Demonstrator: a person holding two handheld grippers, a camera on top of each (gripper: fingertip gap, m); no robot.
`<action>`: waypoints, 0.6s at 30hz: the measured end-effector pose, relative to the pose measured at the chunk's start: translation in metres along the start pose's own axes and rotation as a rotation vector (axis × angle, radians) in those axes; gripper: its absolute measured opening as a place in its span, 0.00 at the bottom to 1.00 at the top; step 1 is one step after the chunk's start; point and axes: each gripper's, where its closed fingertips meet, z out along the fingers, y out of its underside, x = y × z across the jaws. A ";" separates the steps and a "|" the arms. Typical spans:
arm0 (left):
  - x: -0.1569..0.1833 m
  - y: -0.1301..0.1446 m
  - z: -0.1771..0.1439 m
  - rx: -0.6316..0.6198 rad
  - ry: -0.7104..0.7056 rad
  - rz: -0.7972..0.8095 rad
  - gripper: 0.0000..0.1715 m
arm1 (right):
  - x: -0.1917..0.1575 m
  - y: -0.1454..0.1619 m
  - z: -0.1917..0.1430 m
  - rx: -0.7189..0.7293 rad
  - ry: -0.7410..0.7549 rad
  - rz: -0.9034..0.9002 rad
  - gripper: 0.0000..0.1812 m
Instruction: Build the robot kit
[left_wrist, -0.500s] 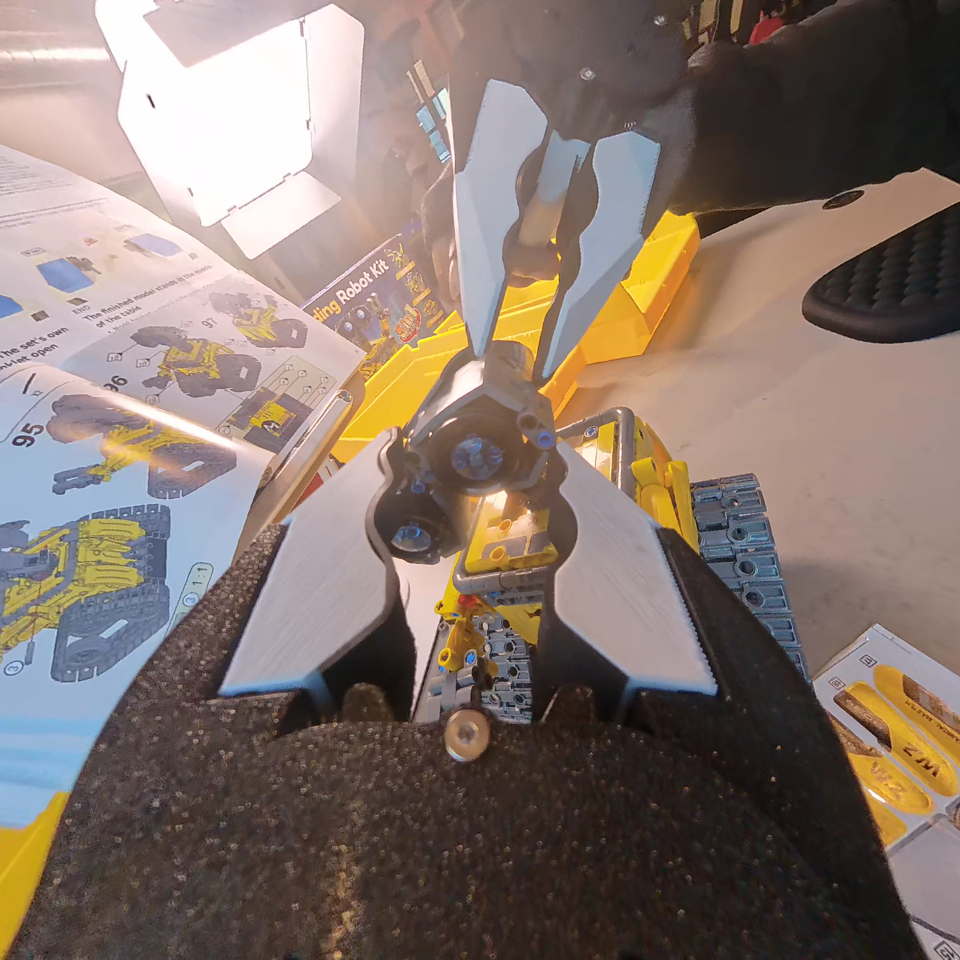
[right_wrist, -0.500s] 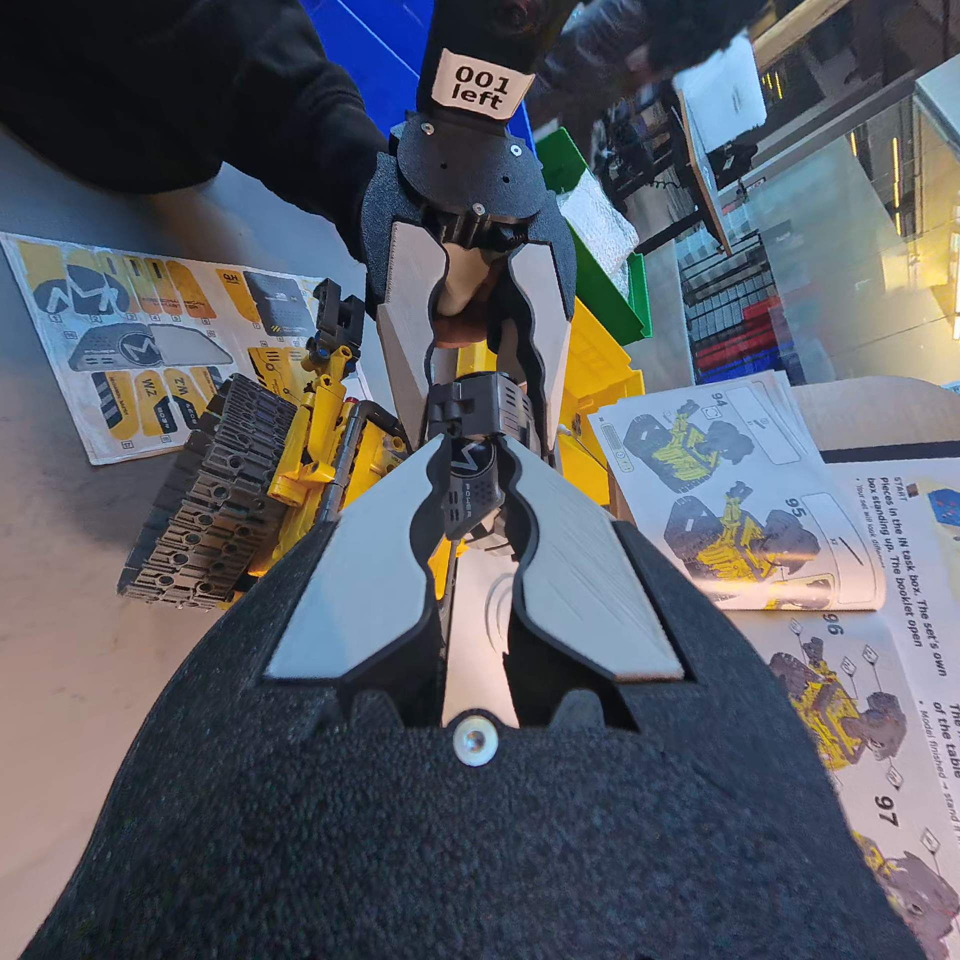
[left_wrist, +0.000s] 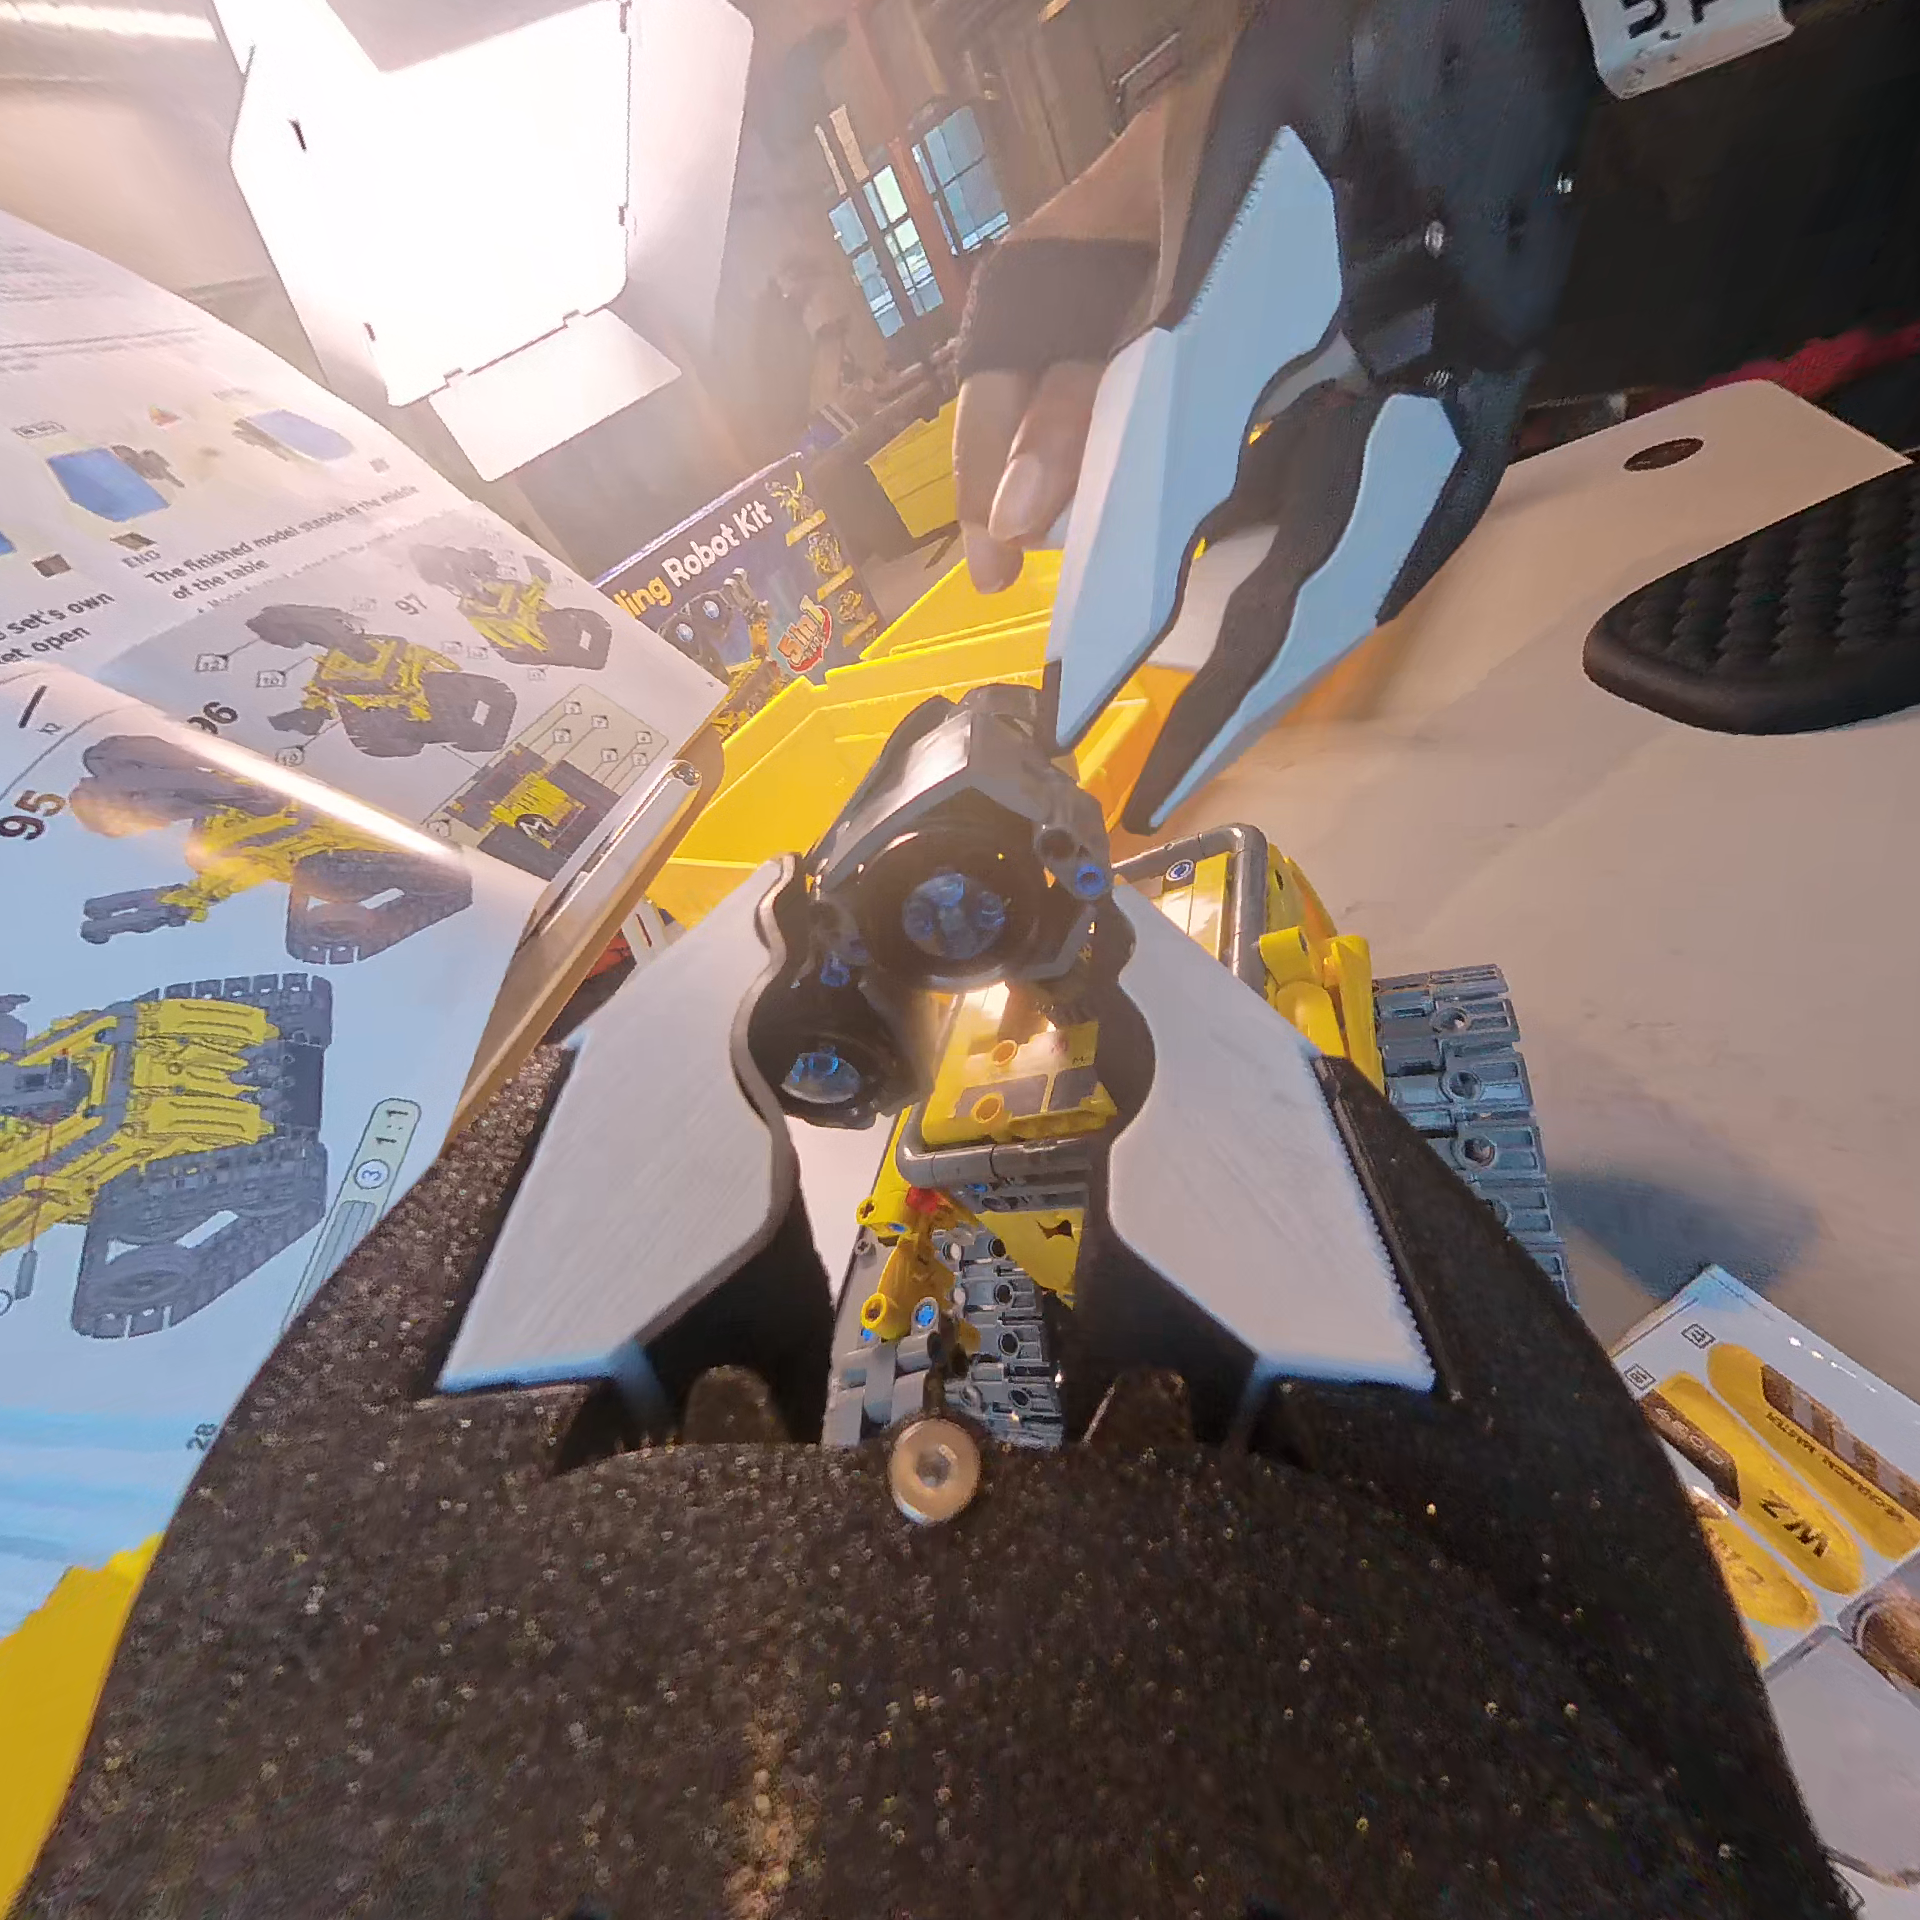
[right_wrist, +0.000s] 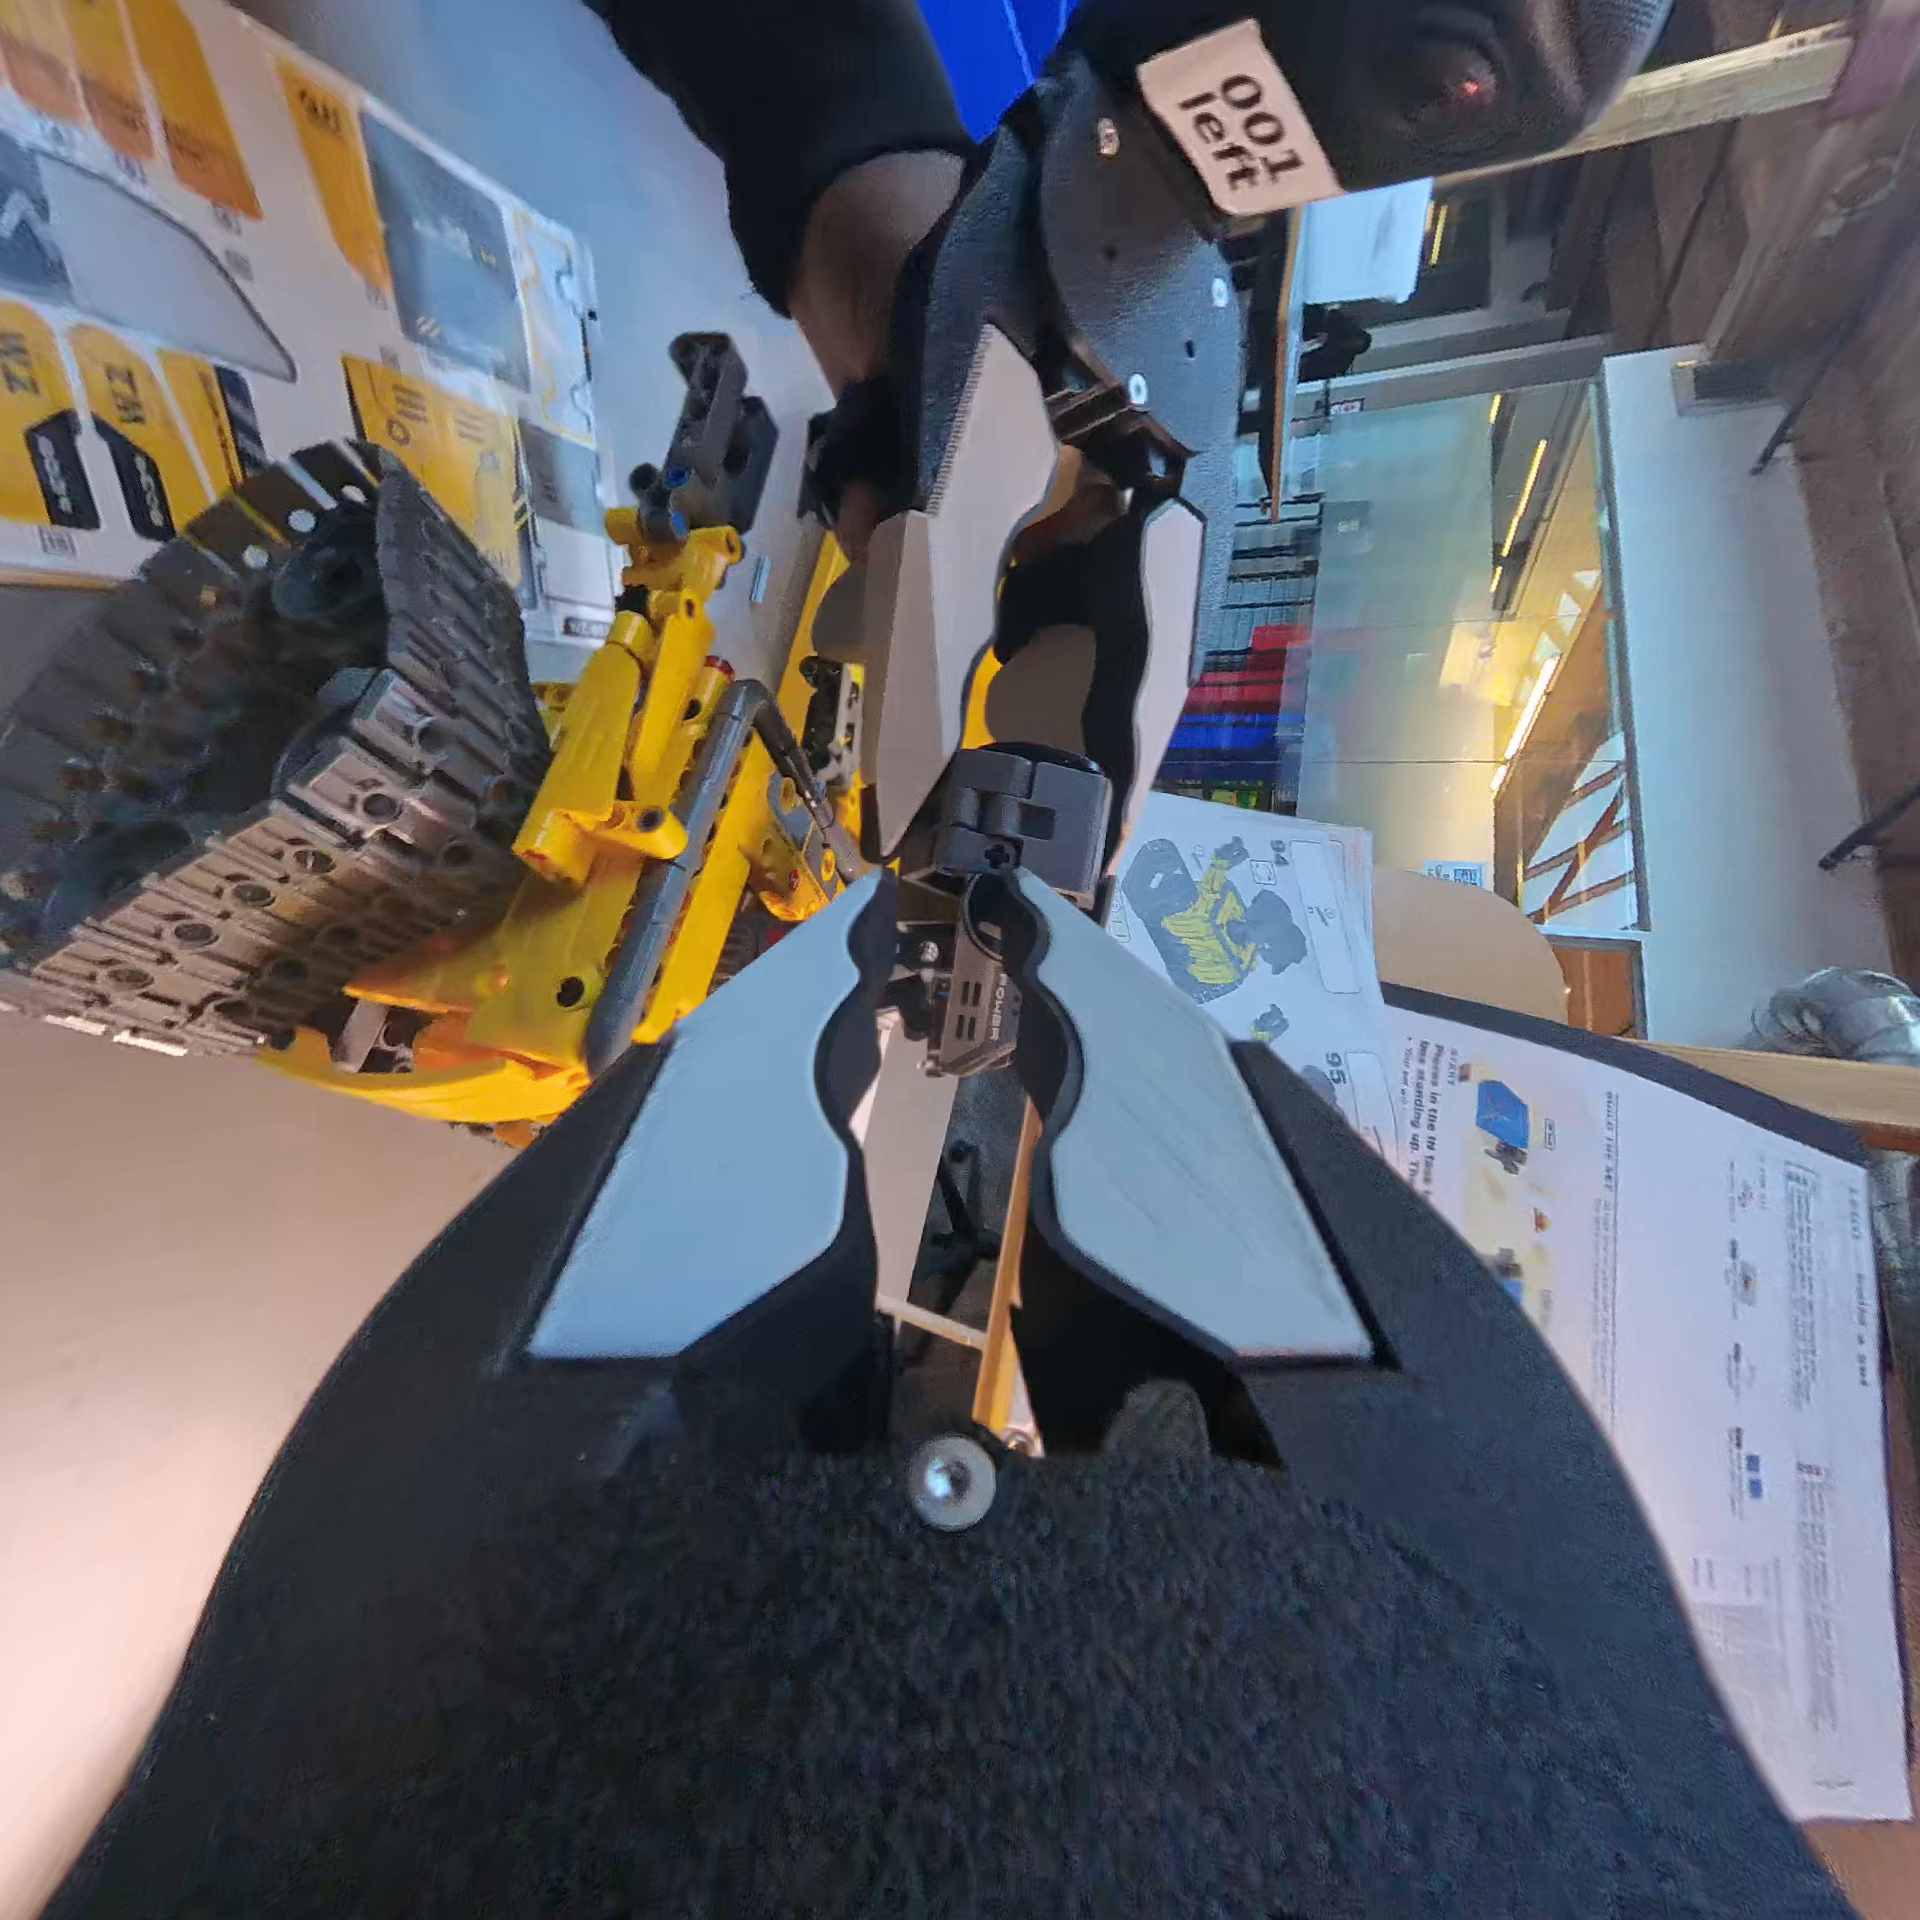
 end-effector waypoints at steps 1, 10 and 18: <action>-0.001 0.000 0.000 -0.002 0.003 0.001 0.33 | -0.001 0.001 0.000 -0.011 -0.017 -0.017 0.12; 0.000 -0.001 0.000 -0.014 0.025 -0.001 0.31 | 0.006 0.009 -0.001 -0.080 -0.037 -0.195 0.14; -0.005 0.002 -0.001 -0.025 0.031 -0.069 0.31 | 0.003 0.018 0.005 -0.189 -0.029 -0.527 0.24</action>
